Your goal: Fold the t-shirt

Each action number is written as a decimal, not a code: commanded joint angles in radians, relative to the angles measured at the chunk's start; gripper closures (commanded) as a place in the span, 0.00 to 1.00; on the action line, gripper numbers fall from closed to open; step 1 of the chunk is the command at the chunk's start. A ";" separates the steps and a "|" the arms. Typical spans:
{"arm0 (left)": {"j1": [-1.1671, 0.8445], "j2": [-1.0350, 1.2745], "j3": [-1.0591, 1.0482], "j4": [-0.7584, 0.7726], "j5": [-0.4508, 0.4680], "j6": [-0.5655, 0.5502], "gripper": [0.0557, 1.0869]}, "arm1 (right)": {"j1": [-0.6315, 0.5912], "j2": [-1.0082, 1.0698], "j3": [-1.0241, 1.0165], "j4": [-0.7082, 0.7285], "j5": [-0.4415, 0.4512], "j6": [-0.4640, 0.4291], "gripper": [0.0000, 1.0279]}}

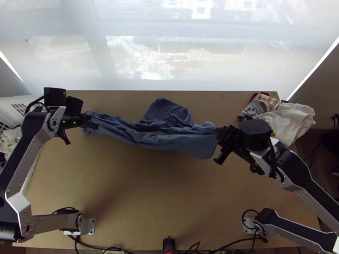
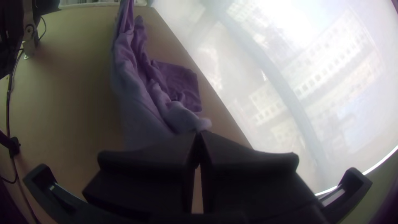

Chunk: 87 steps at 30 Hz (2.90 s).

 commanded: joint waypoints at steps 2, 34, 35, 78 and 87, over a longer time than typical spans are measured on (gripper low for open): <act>0.011 -0.078 0.197 -0.102 0.002 -0.006 0.97 | -0.012 0.004 0.121 -0.011 0.000 -0.008 0.98; -0.029 0.168 0.651 0.277 -0.036 -0.201 0.97 | -0.264 0.099 0.305 0.492 0.059 -0.072 0.98; -0.035 0.163 0.651 0.269 -0.035 -0.215 0.97 | -0.264 0.091 0.299 0.472 0.059 -0.072 0.98; -0.055 0.128 0.015 0.253 0.164 -0.097 0.97 | -0.215 -0.139 -0.299 0.296 0.036 -0.060 0.97; -0.089 0.350 0.076 0.389 0.125 -0.189 0.63 | -0.339 -0.001 -0.394 0.570 0.036 -0.060 0.97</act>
